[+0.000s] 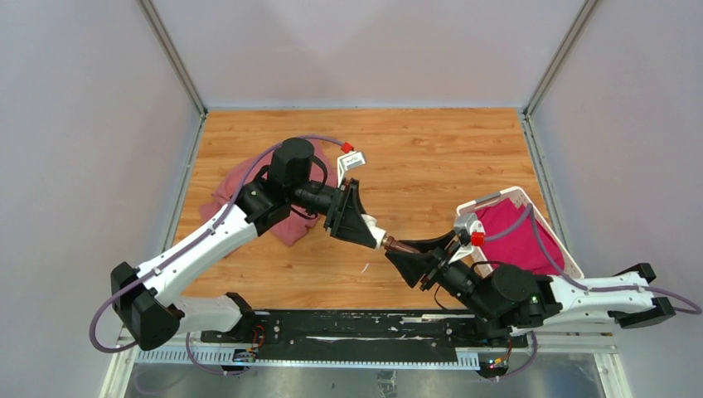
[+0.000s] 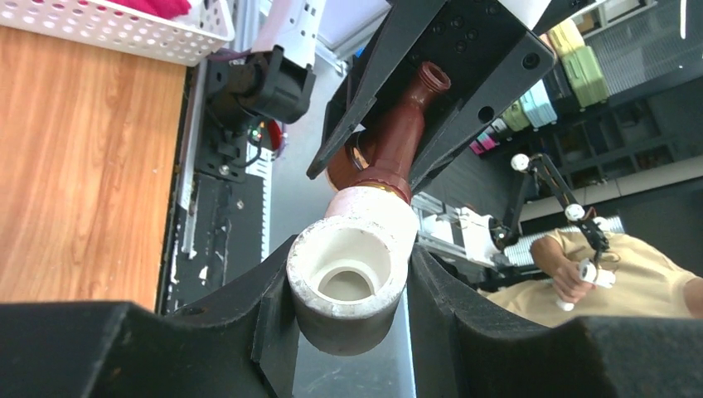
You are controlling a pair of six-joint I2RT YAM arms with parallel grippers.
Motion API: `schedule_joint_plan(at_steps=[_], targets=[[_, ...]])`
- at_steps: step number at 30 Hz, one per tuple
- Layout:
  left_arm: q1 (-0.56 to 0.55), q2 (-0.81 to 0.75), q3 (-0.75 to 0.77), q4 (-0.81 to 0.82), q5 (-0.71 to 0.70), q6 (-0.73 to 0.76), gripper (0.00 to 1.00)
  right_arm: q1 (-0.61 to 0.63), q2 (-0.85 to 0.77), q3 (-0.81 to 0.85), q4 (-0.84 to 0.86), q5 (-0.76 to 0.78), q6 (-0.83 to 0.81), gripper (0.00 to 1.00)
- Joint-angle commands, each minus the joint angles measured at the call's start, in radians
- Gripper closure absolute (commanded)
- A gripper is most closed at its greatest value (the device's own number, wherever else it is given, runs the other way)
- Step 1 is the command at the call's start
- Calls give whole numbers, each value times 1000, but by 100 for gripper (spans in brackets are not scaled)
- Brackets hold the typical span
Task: Install the water faucets
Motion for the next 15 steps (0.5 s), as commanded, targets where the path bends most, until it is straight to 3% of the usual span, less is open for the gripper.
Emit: schedule_joint_plan(at_steps=[1,7,15], targets=[[-26,-21,-19,15,-161,83,100,-74,-19,30,-16,74,184,100],[-26,-66,-59,26,-229,190,100,-215,-52,22,-74,-77,345,100],[-26,-167,-195,222,-356,263,100,-474,-11,63,-194,-375,563,100]])
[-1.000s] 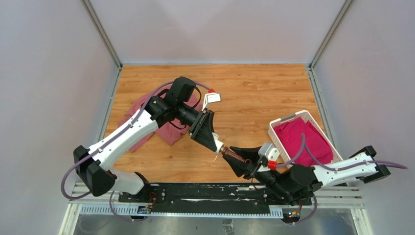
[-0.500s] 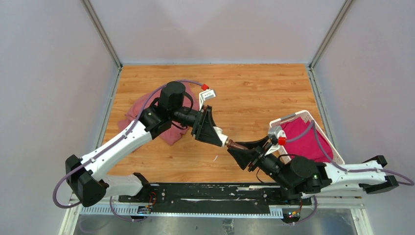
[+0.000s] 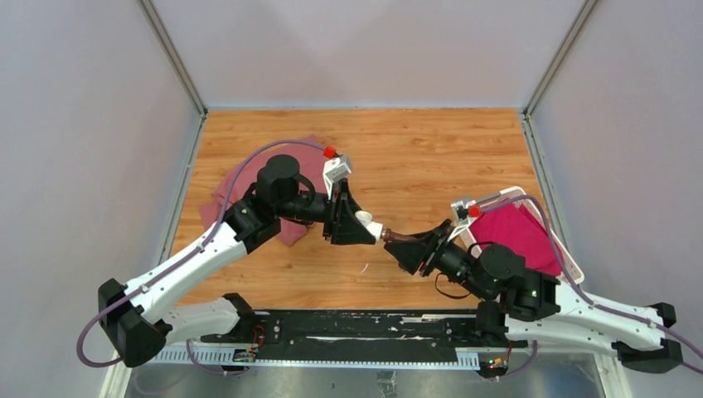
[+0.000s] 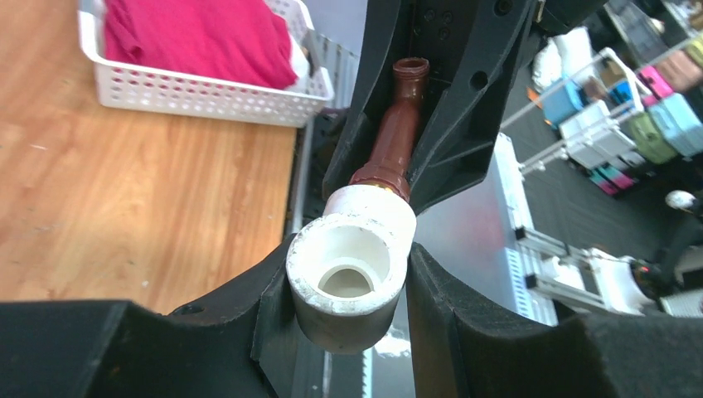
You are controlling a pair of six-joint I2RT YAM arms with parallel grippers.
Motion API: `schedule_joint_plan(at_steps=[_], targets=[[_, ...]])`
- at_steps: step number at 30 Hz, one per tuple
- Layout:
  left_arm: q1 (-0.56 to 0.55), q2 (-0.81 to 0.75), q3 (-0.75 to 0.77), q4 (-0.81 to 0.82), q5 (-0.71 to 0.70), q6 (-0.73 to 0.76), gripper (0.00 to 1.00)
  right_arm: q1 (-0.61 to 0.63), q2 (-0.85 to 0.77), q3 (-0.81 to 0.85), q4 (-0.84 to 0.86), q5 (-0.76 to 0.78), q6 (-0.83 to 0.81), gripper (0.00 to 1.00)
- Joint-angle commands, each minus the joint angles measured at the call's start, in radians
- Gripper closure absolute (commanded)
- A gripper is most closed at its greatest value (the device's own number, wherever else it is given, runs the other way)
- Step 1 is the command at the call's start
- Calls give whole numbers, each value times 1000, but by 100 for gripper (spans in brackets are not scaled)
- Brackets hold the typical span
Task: Install the water faucets
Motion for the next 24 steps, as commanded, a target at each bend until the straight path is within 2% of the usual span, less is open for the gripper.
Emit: schedule_joint_plan(at_steps=[1,4,11,19,24], targets=[[-8,-54,-70,102,-144,115,100,-193,23,55,-20,-89,217,100],[-8,-72,-107,107,-174,163,100,-371,66,54,-11,-297,333,100],[-8,-130,-198,200,-267,291,100,-638,164,7,131,-718,531,100],[-8,-132,-262,197,-280,396,100,-698,344,14,251,-978,638,100],[-8,-142,-302,189,-287,409,100,-739,411,-51,386,-1089,776,100]])
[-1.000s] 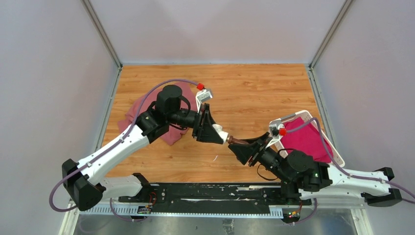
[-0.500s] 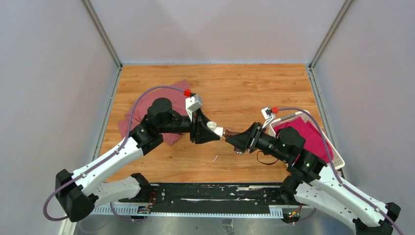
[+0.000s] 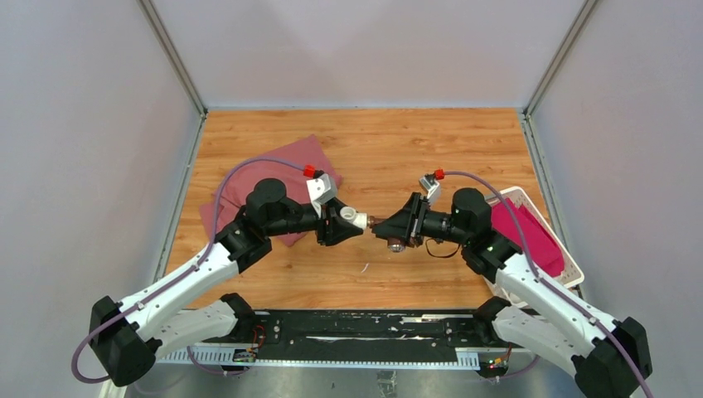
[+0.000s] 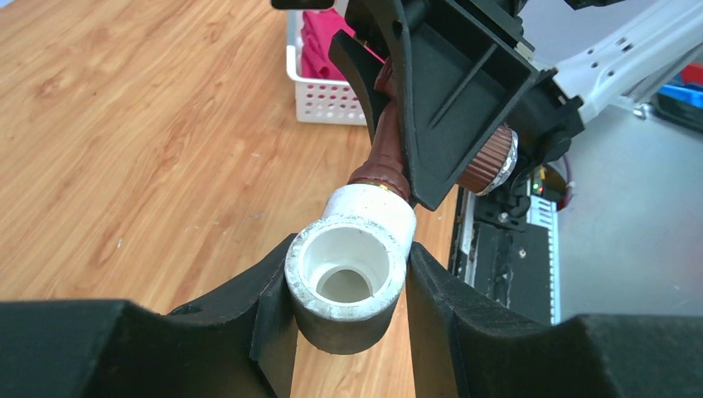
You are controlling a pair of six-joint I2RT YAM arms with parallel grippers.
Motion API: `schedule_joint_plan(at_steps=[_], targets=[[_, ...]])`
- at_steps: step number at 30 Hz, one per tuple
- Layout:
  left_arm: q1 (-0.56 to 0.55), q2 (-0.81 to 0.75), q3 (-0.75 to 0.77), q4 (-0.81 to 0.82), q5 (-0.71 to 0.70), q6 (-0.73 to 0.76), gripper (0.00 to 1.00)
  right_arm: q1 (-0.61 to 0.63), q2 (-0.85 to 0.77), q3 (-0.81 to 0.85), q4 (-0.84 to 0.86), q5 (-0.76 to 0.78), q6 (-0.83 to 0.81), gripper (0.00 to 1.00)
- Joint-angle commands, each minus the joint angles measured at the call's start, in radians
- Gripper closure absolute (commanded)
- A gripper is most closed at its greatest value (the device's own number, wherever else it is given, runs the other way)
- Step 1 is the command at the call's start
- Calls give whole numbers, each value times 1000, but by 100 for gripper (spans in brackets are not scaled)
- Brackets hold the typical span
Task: Install the water faucets
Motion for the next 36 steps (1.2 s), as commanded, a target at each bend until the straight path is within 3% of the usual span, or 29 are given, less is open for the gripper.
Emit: schedule_joint_plan(at_steps=[1,7,10,18,21,26,36], targets=[[-32,7,-45,13,-20,73,100,-37,62,-54,249,-45,255,100],[-32,-3,-76,-2,-45,69,100,-71,106,-123,352,-92,337,100],[-32,1,-88,-6,-59,49,100,-84,118,-130,353,-105,338,79],[-32,28,-148,60,-95,-23,100,-90,162,-115,344,-136,302,48],[-30,50,-146,70,-99,-40,100,-93,184,-103,349,-156,296,41],[-5,82,-134,77,-83,-64,100,-93,176,-104,349,-161,290,34],[41,111,-157,148,-47,-134,100,-97,114,-117,298,-150,270,32]])
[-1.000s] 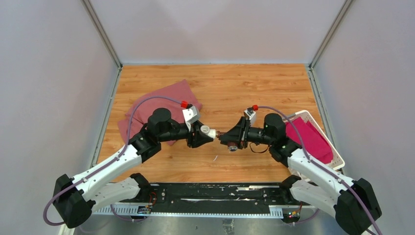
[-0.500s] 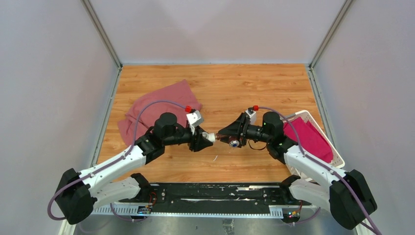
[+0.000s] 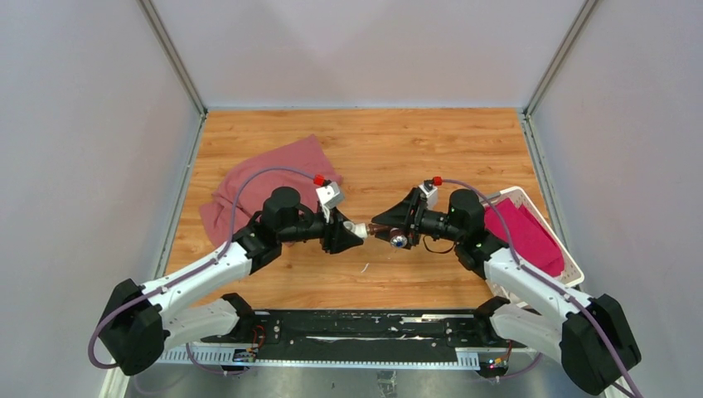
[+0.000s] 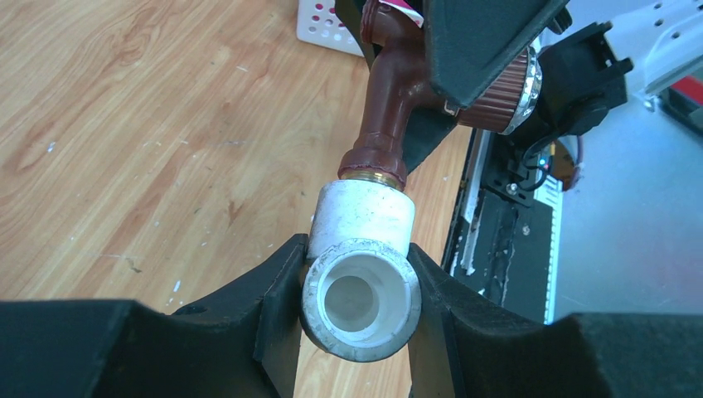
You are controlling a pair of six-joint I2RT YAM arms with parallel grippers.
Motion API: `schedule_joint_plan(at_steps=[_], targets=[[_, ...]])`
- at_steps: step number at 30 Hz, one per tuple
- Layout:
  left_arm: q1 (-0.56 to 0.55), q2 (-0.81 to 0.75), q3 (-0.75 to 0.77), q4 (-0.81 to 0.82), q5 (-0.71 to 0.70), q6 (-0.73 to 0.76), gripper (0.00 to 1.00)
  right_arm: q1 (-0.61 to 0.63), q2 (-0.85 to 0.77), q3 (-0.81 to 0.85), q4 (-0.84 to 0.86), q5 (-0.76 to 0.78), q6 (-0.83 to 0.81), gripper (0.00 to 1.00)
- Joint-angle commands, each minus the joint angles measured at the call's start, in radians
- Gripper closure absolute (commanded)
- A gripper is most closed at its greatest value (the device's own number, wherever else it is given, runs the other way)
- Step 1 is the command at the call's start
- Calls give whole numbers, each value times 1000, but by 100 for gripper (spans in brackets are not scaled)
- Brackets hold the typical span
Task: Install the water faucets
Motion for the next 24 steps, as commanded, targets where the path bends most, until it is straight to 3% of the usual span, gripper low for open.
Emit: schedule_joint_plan(at_steps=[1,14,24], targets=[[28,23,-15,82,8,-59,100,-4,-43,15,6,-24,-15,32],[62,59,-14,109,17,-105,100,-5,-109,-9,-108,-40,-84,31],[62,59,-19,110,112,-100,100,-53,-97,102,-209,-50,-201,31]])
